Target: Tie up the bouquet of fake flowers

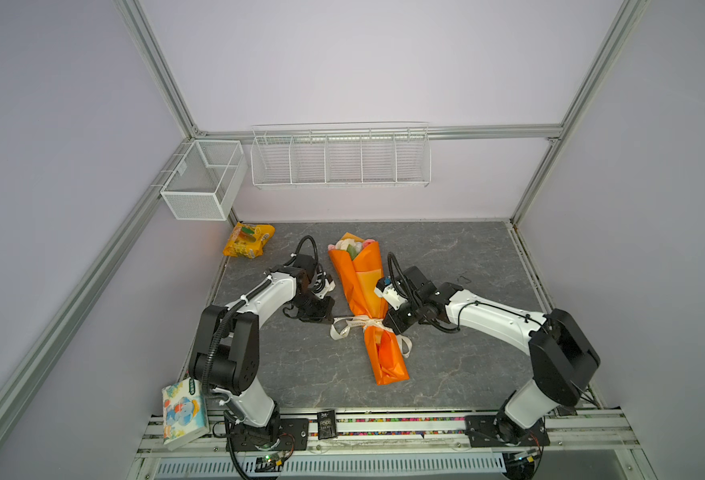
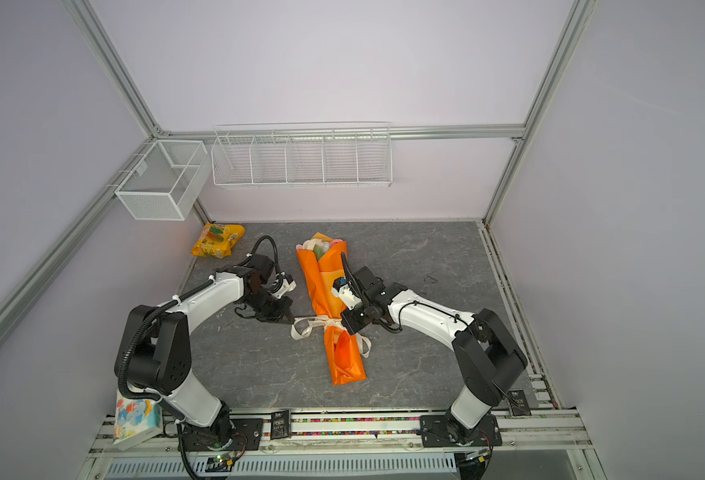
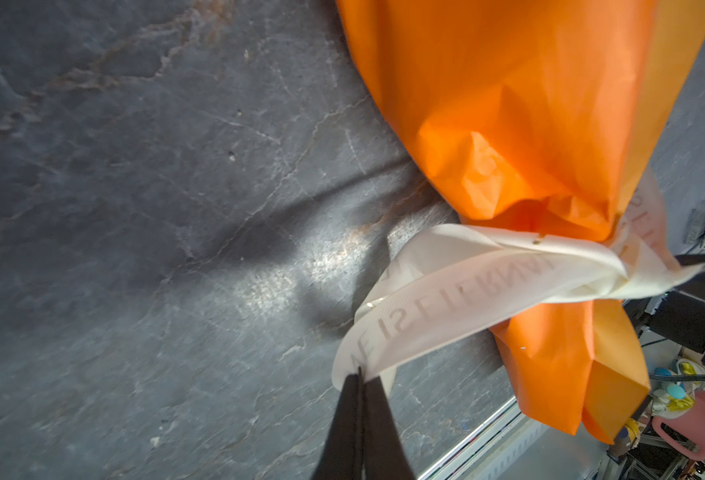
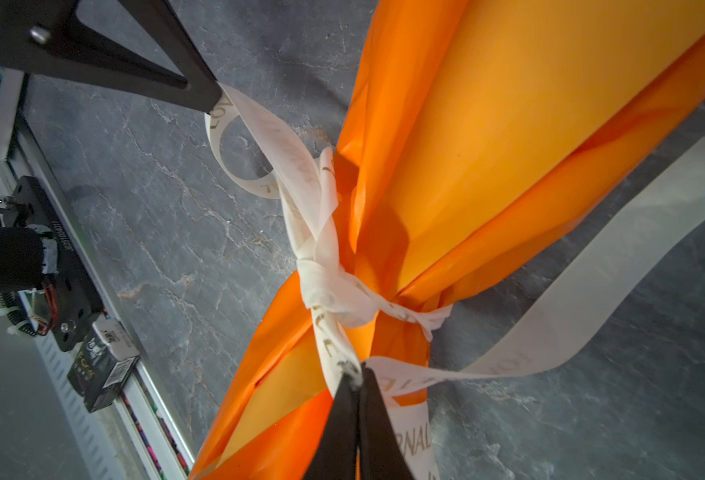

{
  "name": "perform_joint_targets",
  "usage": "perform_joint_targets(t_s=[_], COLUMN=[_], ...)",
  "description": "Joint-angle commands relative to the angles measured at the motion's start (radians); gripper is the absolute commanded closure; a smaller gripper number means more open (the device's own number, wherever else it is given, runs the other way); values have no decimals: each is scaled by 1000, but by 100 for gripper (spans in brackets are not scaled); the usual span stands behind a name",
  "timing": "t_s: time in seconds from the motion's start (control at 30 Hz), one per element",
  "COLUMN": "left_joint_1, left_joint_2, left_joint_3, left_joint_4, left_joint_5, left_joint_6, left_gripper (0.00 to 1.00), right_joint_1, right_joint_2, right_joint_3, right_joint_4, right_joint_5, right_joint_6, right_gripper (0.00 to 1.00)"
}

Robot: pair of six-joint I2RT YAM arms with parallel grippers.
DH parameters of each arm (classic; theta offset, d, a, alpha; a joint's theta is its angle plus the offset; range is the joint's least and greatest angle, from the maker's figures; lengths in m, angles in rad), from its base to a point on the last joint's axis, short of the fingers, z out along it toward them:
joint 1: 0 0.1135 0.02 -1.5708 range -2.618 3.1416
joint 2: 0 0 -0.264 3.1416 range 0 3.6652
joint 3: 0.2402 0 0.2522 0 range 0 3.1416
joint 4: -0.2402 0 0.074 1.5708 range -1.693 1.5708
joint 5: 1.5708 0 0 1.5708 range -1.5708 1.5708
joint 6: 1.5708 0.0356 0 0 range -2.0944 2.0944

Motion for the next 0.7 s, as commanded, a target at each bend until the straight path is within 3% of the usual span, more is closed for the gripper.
perform_joint_targets(t_s=[0.0, 0.2, 0.37, 0.67], left_joint_1=[3, 3, 15, 30], left_joint_2=[-9, 32, 24, 18], left_joint_3=[19, 14, -3, -1], left_joint_4=[-33, -53, -38, -39], left_joint_5=[-44, -54, -127, -117], left_joint_6=[19, 25, -8, 2], left_gripper=[100, 100, 100, 100], right_joint_1=[2, 0, 0, 0], right_joint_2=[1, 43, 63, 77], right_joint_3=[1, 11, 15, 24], right_joint_4=[-49, -43, -57, -52], right_joint_5=[120, 106, 142, 119], right_joint_6=[2, 15, 27, 26], right_gripper=[93, 93, 93, 93])
